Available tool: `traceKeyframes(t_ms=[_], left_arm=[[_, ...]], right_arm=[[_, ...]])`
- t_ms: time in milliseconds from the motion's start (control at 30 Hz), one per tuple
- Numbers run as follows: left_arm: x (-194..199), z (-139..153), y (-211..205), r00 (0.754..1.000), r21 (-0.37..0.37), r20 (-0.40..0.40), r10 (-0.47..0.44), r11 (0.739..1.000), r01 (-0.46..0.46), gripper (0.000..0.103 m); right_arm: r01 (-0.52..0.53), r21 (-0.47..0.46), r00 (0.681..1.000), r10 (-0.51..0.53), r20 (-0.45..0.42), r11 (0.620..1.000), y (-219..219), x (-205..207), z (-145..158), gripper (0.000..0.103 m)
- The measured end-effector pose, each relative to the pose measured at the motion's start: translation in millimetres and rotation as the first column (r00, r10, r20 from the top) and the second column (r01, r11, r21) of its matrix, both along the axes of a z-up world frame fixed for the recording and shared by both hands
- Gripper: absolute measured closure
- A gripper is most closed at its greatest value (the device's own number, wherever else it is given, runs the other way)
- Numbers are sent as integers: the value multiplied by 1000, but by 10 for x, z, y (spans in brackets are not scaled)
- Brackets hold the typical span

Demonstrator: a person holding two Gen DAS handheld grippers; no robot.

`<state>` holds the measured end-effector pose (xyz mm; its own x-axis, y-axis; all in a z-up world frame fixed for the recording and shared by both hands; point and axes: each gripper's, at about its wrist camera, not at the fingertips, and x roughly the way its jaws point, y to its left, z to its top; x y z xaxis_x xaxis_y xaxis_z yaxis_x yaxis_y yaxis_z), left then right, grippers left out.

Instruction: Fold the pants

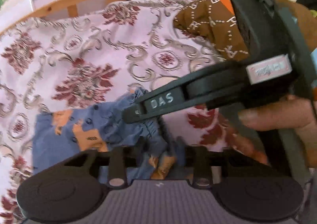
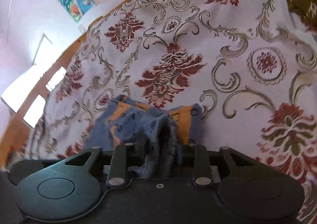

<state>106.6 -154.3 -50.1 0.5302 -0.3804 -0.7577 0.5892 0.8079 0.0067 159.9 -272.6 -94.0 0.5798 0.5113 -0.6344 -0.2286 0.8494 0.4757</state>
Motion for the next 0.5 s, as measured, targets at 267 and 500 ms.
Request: traceKeyframes(t_ms=[267,500], left_arm=[[47,214,680,993,-117,-59,-105,988,97,5],[514,246,1562,980,-151,-55,191,969,-197,0]], right_arm=[[89,-110,988,-74,138,990,-52,-272,148,1],[323,-294,932,-248,265,899,337,-590,156,1]])
